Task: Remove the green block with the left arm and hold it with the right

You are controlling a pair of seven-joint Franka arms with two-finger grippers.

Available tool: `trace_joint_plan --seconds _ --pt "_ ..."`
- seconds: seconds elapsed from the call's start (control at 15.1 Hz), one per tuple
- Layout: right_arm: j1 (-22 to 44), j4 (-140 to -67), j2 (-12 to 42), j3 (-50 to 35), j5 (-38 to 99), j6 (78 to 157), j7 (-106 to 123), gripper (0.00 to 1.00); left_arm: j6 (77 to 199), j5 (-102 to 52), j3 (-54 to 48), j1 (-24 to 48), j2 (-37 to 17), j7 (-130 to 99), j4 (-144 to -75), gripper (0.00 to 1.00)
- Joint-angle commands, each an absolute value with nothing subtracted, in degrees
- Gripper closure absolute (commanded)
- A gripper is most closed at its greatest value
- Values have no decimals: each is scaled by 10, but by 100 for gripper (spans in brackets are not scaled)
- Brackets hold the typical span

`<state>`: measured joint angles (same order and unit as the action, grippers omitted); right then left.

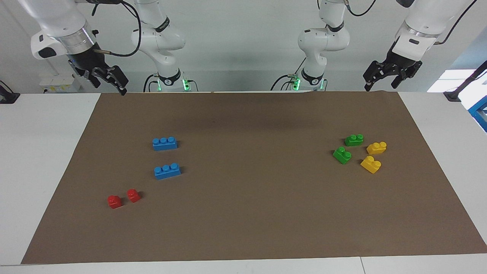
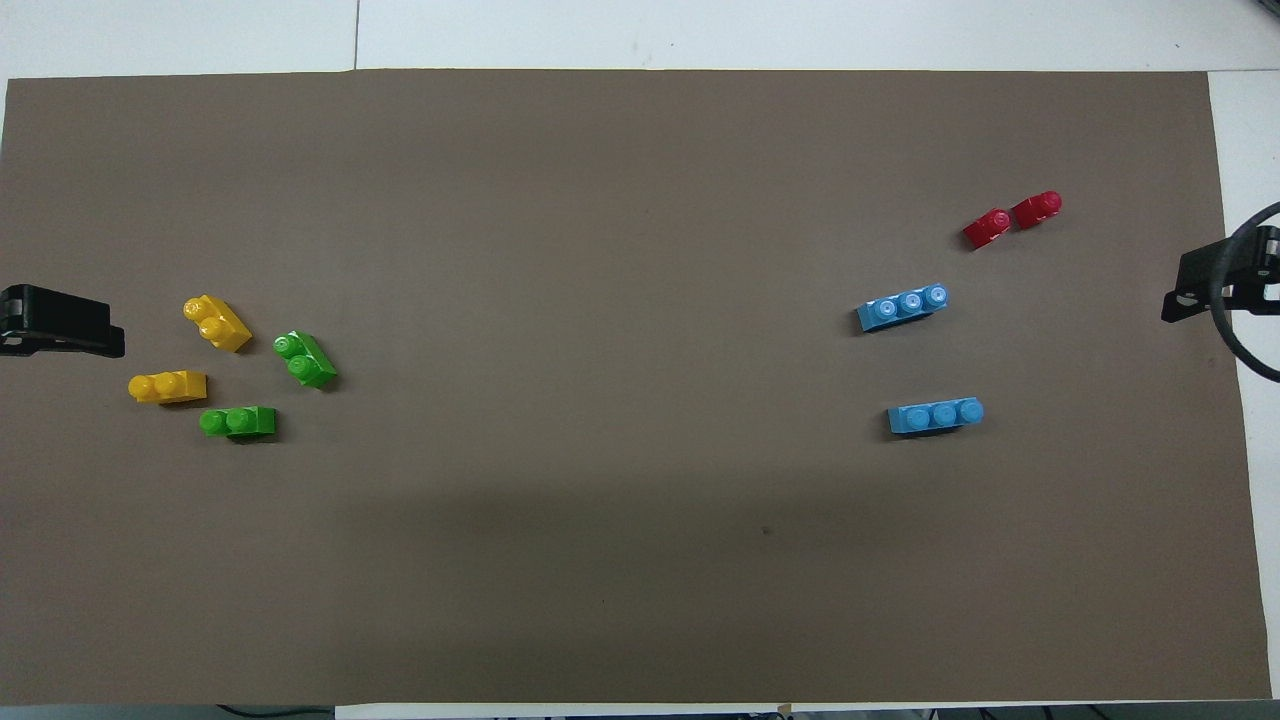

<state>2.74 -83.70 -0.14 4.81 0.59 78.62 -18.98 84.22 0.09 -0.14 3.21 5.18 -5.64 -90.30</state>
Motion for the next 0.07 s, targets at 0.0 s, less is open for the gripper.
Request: trace_joint_plan --seconds 0.0 --pt "30 -831 4 51 4 792 -179 0 849 -8 -4 28 57 -49 -906 0"
